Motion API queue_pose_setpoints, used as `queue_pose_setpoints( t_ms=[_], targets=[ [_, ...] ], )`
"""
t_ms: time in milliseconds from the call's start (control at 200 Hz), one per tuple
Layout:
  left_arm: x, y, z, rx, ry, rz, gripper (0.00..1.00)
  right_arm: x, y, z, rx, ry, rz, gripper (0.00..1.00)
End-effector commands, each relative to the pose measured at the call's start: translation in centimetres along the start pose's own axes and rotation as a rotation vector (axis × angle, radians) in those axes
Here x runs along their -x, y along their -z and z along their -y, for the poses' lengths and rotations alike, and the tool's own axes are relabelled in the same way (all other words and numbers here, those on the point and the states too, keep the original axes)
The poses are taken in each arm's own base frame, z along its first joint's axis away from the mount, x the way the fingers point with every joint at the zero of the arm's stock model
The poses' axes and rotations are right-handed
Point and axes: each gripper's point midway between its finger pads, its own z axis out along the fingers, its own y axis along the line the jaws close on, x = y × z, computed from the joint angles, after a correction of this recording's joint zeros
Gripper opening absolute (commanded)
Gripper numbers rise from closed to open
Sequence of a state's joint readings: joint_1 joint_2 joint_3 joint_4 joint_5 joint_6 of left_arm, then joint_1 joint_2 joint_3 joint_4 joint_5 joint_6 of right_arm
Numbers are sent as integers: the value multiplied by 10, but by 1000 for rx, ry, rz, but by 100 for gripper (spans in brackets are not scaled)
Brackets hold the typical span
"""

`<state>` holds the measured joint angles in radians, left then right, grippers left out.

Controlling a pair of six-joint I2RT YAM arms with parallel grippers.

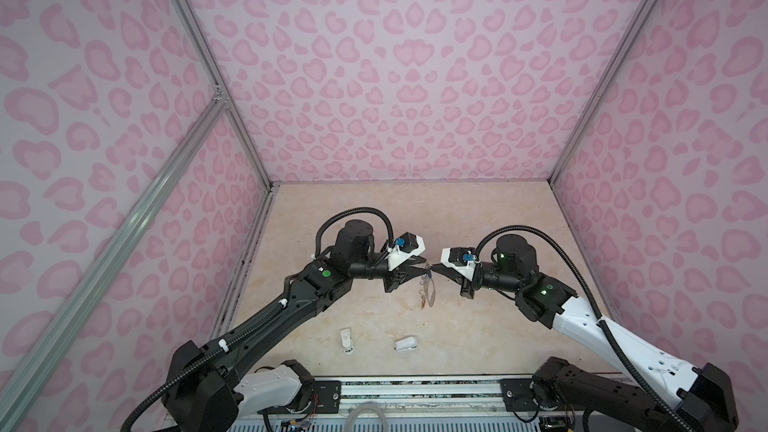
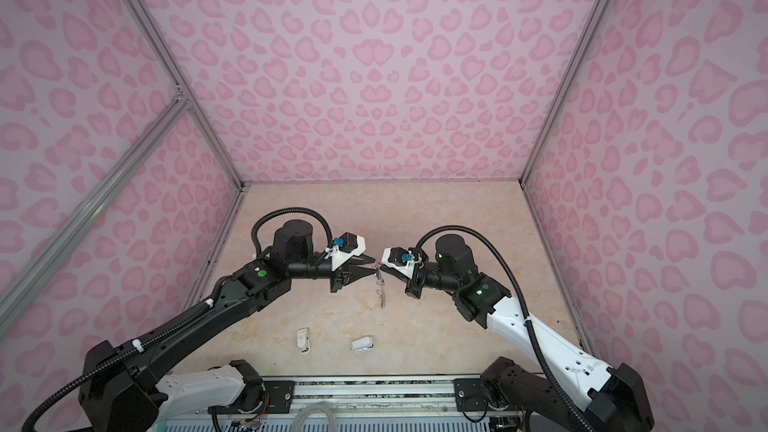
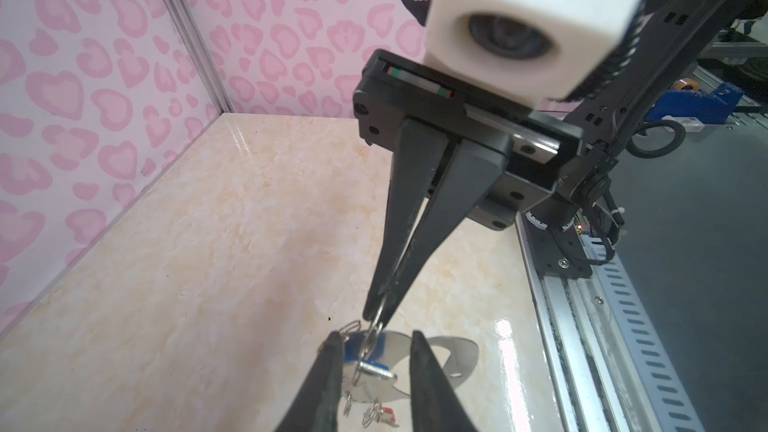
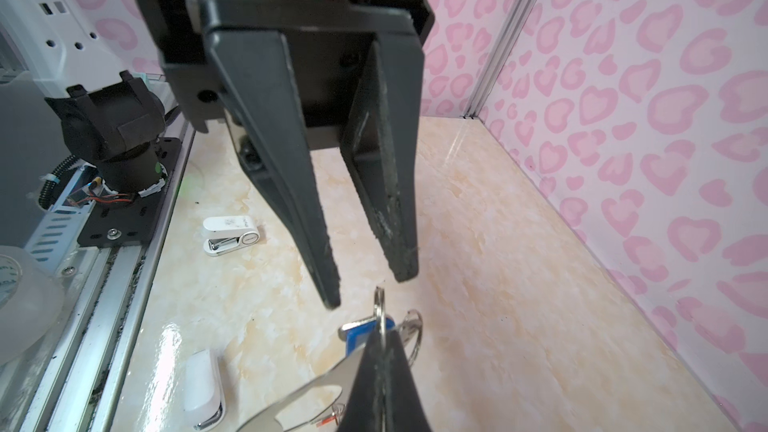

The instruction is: Put the keys on the keyring

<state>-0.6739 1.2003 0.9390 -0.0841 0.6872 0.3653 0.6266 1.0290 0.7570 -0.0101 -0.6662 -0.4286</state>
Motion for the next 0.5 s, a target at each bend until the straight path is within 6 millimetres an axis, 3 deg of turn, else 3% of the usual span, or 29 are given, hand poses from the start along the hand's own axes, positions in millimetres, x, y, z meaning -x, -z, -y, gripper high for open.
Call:
queue_pose_setpoints(
  t_ms=[0,300,390,495],
  targets=[
    [-3,0,0,7,-38,-11,23,12,1,-1,9,17,56,0],
    [3,1,1,22,-66,-1,4,13,2,-5,24,19,70,0],
    [6,1,2,27,-74,-1,4,11,2,-3,12,8,64,0],
    [8,1,0,61,-90,-24,4,9,4,4,-34,7,42,24]
  ],
)
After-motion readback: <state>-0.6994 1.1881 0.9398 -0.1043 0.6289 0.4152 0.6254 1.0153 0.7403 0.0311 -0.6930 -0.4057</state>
